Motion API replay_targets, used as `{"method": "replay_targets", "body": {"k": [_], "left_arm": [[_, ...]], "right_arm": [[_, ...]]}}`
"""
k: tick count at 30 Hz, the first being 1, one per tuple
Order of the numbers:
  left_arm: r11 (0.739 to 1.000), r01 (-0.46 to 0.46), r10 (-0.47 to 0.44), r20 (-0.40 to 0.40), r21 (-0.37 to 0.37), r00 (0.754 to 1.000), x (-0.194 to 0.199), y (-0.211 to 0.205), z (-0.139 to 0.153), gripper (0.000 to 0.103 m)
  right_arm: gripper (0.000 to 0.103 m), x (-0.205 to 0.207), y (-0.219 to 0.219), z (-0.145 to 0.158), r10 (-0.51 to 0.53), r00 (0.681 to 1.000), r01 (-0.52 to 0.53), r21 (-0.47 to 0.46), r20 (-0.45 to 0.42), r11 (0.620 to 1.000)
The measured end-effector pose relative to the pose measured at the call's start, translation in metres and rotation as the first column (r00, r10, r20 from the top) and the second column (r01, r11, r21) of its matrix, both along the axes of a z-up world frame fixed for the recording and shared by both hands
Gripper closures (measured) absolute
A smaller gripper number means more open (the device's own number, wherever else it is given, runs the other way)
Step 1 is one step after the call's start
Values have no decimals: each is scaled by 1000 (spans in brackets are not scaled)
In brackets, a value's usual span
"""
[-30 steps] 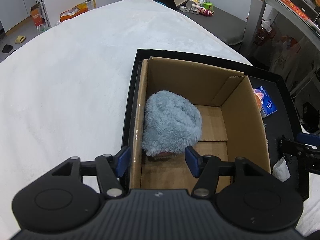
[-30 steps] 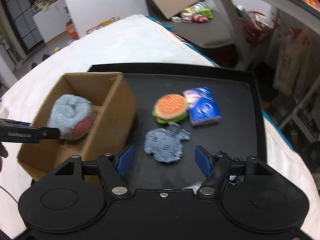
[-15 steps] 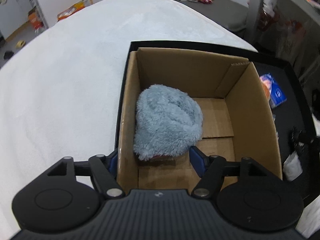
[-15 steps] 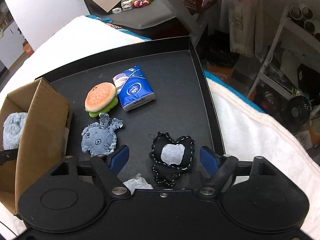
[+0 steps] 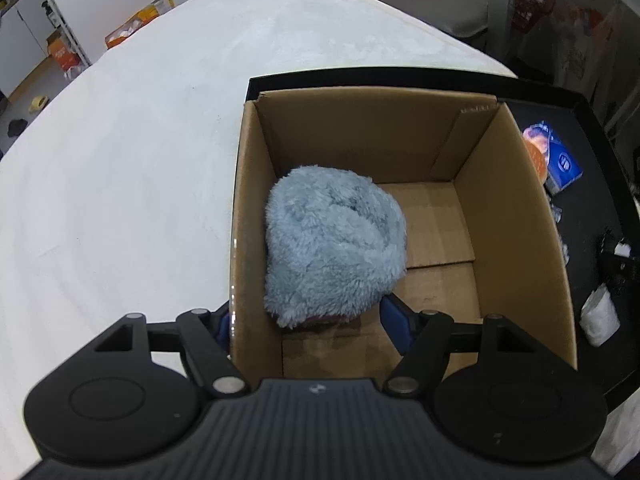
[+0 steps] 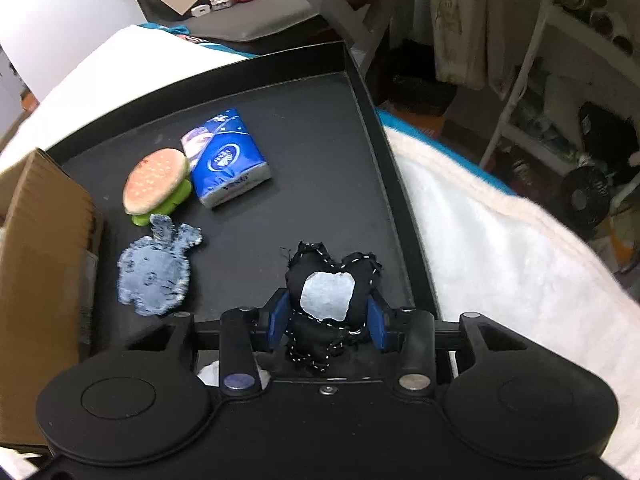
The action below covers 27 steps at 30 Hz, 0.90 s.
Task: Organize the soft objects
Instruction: 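Reach the right gripper to the black heart-shaped plush and grasp it, then carry the black heart plush into the box beside the blue-grey plush and release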
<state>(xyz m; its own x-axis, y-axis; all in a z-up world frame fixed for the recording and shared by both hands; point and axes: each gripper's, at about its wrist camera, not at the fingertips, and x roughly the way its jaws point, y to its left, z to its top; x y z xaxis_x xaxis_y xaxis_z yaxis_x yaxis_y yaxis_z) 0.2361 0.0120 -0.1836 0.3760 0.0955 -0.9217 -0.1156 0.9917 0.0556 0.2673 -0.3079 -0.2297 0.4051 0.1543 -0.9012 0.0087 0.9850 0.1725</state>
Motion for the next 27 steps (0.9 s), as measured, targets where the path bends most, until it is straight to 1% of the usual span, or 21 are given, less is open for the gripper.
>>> {"method": "replay_targets", "body": {"k": [4,7,9,12,14,17,20,27], "left_arm": [[1000,11,-11,2,7,1000,-1,-1,1,34],[1000,22,-22,9,8,1000,-3,0,0,34],[1000,17,-17,4,0,1000,-3,0,0,34],[1000,24,-24,21,-9,999,-5,1,2,34],[1000,23,-23,20,-19,1000,-6,3,2,34],[999,29,-28,24,-32,999,-7,6,2,34],[999,35,-34,27,-42,999,-10,8,3,34],[996,41,-37,52,-78,998,-19,16,2,37]], "right_arm": [[67,-1,-4,5,-16,1000,16,42,-2,999],[67,-4,0,11,2,1000,-2,31,16,1000],[67,-5,0,16,-2,1000,1,52,17,999],[67,-7,4,24,18,999,-19,28,43,999],[67,-7,5,29,15,999,-17,46,43,999],[67,-7,12,40,40,997,-43,43,70,998],[67,-5,17,54,58,995,-64,64,87,996],[67,-2,48,84,156,976,-162,34,152,986]]}}
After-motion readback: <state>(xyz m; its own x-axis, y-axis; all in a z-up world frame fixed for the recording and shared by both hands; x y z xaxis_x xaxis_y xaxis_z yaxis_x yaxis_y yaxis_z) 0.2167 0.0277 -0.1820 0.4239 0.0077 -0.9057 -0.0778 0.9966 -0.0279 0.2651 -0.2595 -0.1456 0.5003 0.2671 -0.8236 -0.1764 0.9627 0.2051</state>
